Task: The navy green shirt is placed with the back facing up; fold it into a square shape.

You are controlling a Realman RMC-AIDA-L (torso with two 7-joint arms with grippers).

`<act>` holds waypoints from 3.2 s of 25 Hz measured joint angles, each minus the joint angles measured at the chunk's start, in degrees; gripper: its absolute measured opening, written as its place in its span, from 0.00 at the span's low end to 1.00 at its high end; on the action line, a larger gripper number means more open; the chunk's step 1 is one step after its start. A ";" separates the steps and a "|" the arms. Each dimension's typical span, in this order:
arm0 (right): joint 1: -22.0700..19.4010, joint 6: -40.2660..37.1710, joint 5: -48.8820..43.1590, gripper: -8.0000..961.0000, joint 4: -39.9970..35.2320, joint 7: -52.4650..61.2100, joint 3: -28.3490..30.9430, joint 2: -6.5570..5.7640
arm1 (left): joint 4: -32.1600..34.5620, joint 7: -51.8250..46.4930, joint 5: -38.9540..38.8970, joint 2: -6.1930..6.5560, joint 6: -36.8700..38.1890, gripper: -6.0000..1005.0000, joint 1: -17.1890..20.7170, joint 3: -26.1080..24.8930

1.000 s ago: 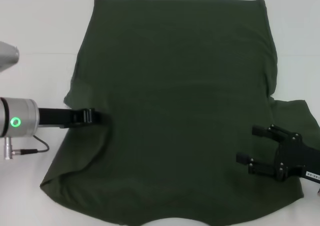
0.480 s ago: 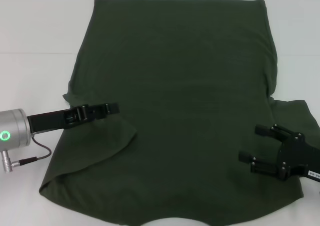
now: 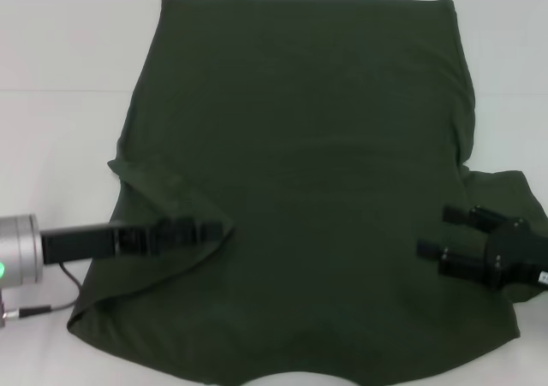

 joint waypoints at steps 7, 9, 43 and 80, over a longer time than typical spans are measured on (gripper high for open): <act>-1.38 -4.14 -1.31 0.95 -9.59 27.90 -0.14 -3.00 | 2.20 17.19 0.11 0.99 9.12 0.90 4.18 -0.58; -1.68 -5.74 -2.60 0.95 -11.18 34.91 0.07 -4.79 | 4.16 20.51 0.35 1.14 10.04 0.90 6.01 -0.86; 13.34 -5.12 -47.43 0.95 -18.37 80.25 3.11 -9.03 | 10.92 26.48 2.82 0.18 13.19 0.90 10.01 -3.59; 16.58 4.51 -47.94 0.41 -12.56 83.36 -5.03 -8.20 | 10.56 27.23 2.79 0.25 12.42 0.90 8.62 -4.05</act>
